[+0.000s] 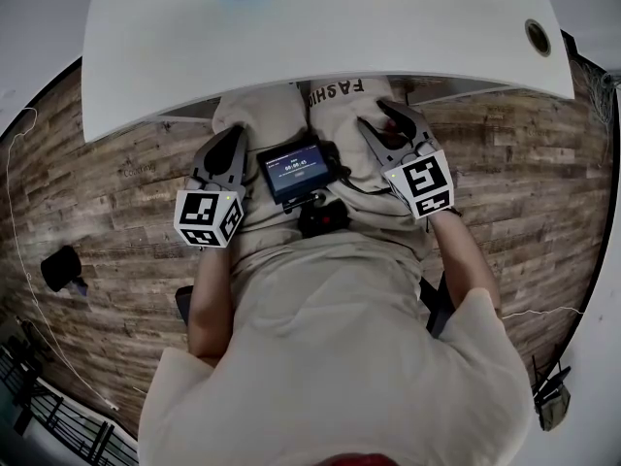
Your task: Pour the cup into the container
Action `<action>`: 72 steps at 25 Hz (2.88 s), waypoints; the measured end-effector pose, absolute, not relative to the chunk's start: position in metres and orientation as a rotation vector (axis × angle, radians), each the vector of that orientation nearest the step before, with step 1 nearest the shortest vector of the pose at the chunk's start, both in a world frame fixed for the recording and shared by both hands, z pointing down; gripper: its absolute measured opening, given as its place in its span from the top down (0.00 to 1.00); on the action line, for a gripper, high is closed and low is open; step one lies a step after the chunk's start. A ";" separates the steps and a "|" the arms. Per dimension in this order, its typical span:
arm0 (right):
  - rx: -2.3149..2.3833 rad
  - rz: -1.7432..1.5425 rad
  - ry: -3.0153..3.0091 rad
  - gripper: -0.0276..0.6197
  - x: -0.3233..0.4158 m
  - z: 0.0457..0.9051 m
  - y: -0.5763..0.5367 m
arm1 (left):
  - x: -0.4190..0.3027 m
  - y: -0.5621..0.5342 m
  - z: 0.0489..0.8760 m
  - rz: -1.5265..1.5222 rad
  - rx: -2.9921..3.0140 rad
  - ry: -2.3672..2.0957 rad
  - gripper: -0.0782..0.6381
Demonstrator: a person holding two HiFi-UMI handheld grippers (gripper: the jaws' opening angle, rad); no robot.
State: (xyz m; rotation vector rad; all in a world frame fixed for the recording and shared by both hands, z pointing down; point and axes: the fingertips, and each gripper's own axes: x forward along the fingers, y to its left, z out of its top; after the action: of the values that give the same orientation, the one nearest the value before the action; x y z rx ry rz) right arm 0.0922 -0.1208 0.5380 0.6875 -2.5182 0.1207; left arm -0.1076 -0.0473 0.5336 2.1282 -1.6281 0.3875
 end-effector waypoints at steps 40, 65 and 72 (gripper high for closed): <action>0.707 0.162 -2.503 0.70 0.092 0.532 -0.110 | -0.103 -0.044 0.533 0.379 2.128 -1.596 0.87; 0.733 0.139 -2.520 0.70 0.117 0.518 -0.046 | -0.073 0.013 0.516 0.377 2.195 -1.587 0.87; 0.733 0.134 -2.518 0.70 0.112 0.516 -0.041 | -0.077 0.020 0.514 0.372 2.195 -1.588 0.87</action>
State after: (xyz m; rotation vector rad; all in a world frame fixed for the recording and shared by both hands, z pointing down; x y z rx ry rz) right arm 0.1115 -0.0409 0.5156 0.7334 -2.5177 0.1335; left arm -0.0773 0.0195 0.5139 2.1946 -1.5880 0.3715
